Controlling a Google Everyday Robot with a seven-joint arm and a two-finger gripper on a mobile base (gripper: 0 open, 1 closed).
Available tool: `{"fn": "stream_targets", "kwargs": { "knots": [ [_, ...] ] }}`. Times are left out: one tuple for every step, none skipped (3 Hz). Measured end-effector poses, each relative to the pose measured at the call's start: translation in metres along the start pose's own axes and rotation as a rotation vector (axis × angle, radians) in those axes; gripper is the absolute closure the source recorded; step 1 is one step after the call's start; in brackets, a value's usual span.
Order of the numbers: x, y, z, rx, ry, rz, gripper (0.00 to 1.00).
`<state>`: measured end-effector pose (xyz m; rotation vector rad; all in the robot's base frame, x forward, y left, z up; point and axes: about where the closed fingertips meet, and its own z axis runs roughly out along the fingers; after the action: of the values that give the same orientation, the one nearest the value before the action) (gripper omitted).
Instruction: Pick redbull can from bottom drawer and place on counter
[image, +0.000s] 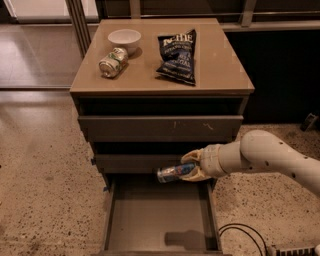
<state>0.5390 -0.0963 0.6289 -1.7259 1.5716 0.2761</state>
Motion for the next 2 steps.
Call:
{"fn": "stream_targets", "kwargs": {
  "knots": [
    [-0.008, -0.025, -0.032, 0.018, 0.081, -0.064, 1.00],
    [-0.031, -0.059, -0.080, 0.070, 0.189, -0.166, 1.00]
  ]
}}
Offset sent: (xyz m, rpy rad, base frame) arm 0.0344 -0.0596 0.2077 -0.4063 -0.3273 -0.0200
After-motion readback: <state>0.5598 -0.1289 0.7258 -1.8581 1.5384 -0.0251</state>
